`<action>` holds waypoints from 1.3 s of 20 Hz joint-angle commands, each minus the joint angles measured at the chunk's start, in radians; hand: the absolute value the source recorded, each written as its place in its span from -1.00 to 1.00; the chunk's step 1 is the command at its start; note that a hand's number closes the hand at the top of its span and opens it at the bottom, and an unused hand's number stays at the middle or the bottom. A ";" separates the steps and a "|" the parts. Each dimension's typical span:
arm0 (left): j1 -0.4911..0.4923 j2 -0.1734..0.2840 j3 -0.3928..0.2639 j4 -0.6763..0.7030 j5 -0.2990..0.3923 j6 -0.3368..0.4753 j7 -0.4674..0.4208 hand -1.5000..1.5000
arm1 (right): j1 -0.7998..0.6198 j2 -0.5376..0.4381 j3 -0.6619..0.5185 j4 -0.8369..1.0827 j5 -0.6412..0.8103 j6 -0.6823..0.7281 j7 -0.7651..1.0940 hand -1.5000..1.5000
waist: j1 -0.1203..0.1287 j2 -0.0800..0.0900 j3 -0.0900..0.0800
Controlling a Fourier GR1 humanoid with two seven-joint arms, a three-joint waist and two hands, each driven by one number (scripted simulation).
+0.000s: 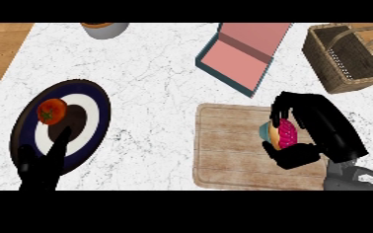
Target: Pick the cupcake from the cutting board and place it in the basket
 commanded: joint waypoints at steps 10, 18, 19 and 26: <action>-0.044 -0.028 -0.033 0.043 -0.002 -0.020 0.054 0.00 | -0.429 0.014 -0.422 -0.358 -0.363 0.109 0.646 1.00 | 0.035 0.012 -0.016; -0.030 -0.036 -0.050 0.060 -0.006 -0.056 0.036 0.00 | -0.767 -0.306 -0.663 -0.028 -0.534 0.146 0.794 1.00 | 0.061 0.019 -0.015; -0.038 -0.027 -0.026 0.069 0.008 -0.064 0.024 0.00 | -0.796 -0.343 -0.662 -0.001 -0.541 0.152 0.815 1.00 | 0.063 0.019 -0.015; -0.078 -0.031 -0.027 0.089 -0.012 -0.067 0.033 0.00 | -0.835 -0.551 -0.693 0.322 -0.552 0.185 0.645 1.00 | 0.073 0.026 -0.013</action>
